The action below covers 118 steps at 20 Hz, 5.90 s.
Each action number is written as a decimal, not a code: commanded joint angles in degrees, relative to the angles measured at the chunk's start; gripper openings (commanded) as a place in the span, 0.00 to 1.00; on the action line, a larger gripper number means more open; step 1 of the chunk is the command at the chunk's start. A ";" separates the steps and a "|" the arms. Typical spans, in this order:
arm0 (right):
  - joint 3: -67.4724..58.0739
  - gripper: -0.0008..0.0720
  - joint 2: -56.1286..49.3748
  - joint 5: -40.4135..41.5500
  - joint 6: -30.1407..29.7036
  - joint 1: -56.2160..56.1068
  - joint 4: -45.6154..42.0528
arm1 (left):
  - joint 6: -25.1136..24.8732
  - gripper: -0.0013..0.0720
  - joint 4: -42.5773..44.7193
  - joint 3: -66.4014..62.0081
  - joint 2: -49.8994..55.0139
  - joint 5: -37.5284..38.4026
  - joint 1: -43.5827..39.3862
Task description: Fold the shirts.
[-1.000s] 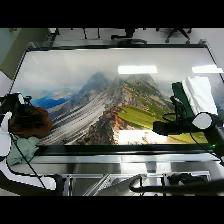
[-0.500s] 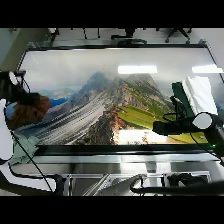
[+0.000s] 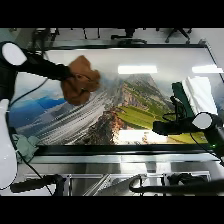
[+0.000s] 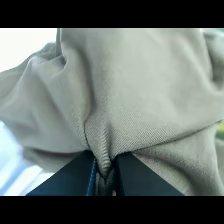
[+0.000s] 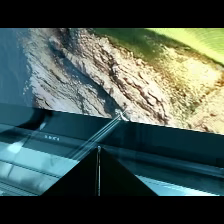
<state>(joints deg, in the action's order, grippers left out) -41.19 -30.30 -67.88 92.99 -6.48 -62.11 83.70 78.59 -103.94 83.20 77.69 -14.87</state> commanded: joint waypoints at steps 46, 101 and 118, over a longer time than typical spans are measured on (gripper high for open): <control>-34.62 0.04 -39.67 4.00 -27.06 0.15 14.99 | -12.35 0.04 -35.50 10.36 10.93 -10.29 1.68; -43.15 0.47 -36.48 -12.94 -20.61 9.79 12.68 | -6.62 0.68 -11.28 7.48 17.64 0.52 12.31; -3.69 0.78 -37.33 23.65 -29.73 -15.02 32.65 | -7.37 0.68 -24.76 21.55 17.70 -18.23 11.08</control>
<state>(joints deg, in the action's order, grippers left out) -44.66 -64.99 -48.40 68.14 -19.94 -34.52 76.44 54.54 -82.54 100.90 61.60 -3.73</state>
